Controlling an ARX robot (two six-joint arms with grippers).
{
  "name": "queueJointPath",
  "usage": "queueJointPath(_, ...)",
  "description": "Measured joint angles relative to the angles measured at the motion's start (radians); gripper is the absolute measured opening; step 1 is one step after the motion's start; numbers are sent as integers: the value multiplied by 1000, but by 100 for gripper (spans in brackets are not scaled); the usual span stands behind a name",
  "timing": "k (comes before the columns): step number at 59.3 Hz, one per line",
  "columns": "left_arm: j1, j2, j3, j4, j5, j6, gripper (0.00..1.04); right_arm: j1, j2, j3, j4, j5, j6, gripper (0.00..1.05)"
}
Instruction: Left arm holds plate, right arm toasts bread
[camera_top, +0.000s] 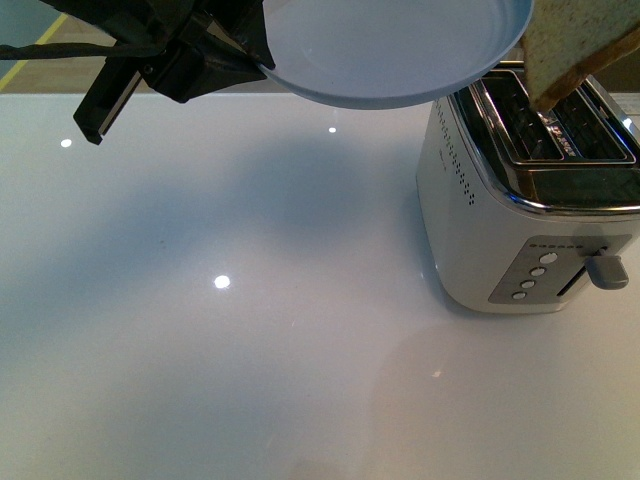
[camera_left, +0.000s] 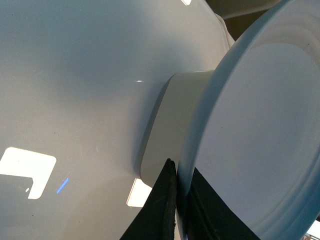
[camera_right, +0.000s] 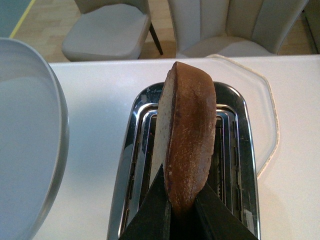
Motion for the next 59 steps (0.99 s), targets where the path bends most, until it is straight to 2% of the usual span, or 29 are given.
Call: queueJointPath(59,-7,0,0,0,-2,0,3,38,183,98,-87,31,-120,3)
